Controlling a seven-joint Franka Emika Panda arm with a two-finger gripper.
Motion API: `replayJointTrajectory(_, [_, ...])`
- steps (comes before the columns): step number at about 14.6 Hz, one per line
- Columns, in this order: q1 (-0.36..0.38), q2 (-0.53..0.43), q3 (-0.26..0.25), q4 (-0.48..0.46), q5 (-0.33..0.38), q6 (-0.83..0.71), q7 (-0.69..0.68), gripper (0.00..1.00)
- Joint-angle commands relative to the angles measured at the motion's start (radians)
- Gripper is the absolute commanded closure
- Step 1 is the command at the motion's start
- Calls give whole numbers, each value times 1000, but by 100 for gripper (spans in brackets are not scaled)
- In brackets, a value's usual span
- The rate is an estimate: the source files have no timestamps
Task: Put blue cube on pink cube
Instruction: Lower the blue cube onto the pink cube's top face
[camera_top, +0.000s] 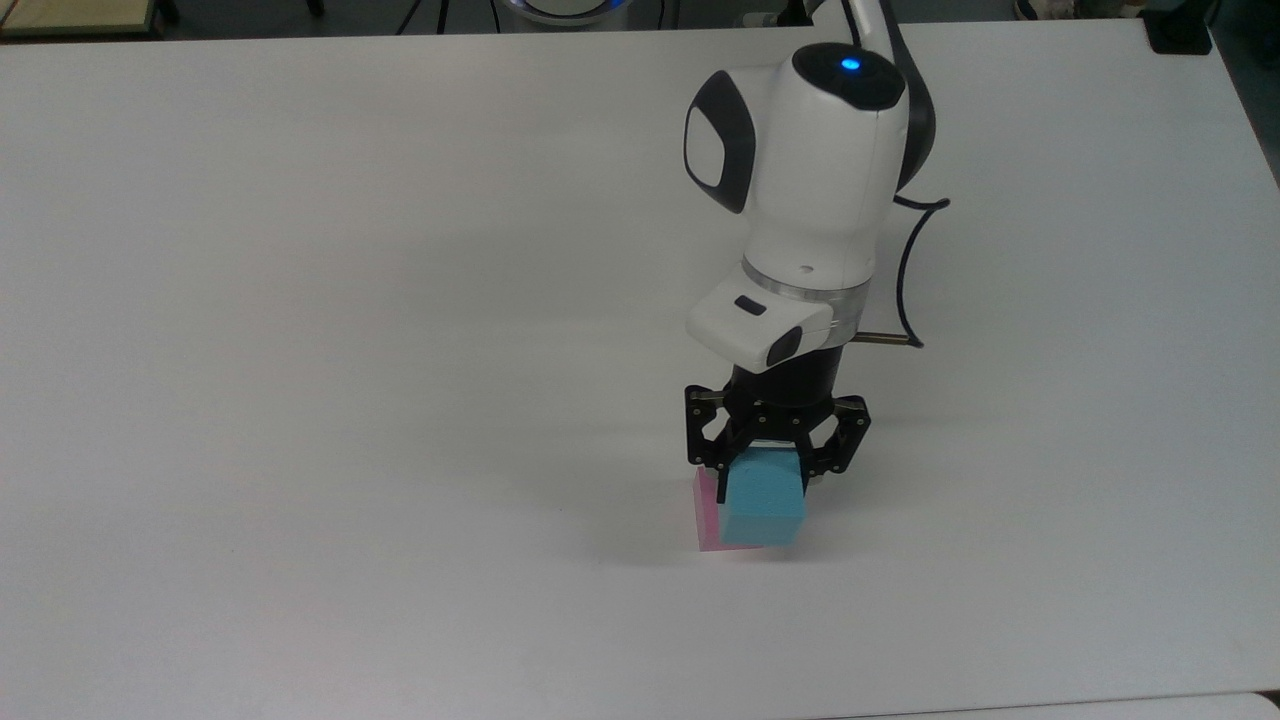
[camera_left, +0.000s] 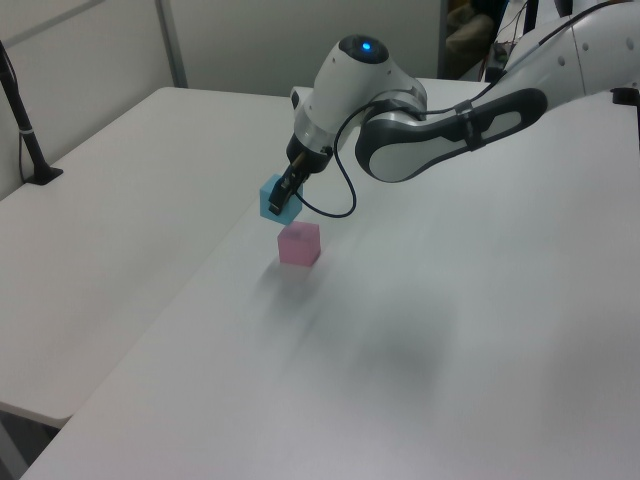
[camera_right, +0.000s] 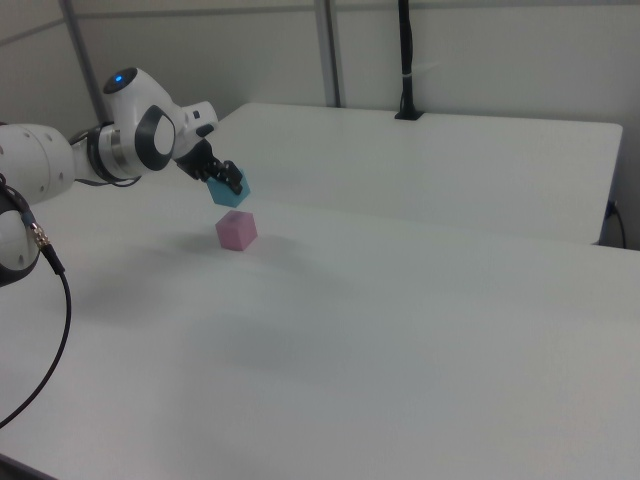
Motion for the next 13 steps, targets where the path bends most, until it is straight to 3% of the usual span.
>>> replayJointTrajectory(1, [16, -23, -28, -52, 22, -6, 0, 37])
replayJointTrajectory(13, [21, -23, -33, -95, 43, -6, -19, 32])
